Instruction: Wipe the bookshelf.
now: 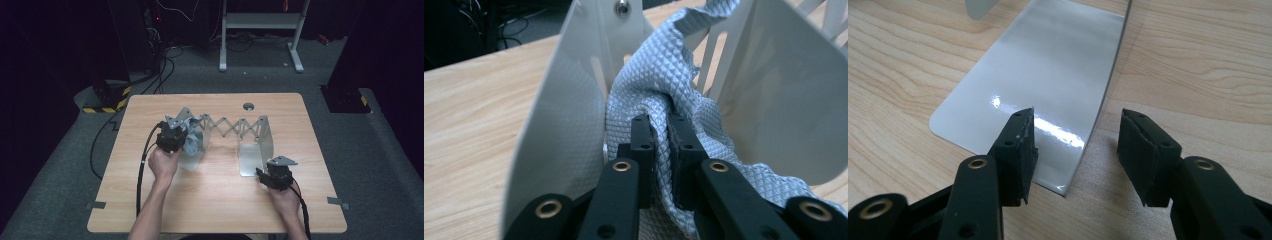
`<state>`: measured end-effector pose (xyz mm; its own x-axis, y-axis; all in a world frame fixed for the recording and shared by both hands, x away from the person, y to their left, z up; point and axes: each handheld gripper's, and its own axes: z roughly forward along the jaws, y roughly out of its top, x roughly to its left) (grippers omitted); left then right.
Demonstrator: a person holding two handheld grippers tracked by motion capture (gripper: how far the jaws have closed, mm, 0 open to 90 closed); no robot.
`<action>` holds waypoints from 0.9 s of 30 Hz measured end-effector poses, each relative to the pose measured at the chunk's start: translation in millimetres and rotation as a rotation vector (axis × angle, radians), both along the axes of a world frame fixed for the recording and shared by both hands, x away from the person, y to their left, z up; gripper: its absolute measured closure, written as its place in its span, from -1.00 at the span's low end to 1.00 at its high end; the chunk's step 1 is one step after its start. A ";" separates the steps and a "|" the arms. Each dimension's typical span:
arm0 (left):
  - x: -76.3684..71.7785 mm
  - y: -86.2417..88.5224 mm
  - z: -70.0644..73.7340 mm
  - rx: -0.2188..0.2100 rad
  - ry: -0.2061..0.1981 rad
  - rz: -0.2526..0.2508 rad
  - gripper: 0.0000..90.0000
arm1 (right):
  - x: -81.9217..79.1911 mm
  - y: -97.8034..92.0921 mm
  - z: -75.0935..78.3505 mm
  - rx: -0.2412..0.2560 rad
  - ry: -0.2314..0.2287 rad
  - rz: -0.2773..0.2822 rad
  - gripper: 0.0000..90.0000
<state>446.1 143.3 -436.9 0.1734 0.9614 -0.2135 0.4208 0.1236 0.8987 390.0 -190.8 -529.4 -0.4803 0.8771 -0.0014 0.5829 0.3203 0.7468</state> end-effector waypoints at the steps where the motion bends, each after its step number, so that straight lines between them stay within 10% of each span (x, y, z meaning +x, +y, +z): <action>1: 1.0 -0.3 -2.2 0.000 0.006 -0.001 0.85 | 0.0 0.0 0.0 0.000 0.000 0.000 0.10; 27: 29.4 -16.8 -66.0 0.070 0.148 -0.007 0.85 | -0.1 0.1 0.0 -0.002 -0.001 0.001 0.10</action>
<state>475.5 126.5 -502.9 0.1518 0.9737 -0.1698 0.5496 0.0597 0.8333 389.9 -190.7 -529.4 -0.4809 0.8768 -0.0040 0.5820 0.3226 0.7465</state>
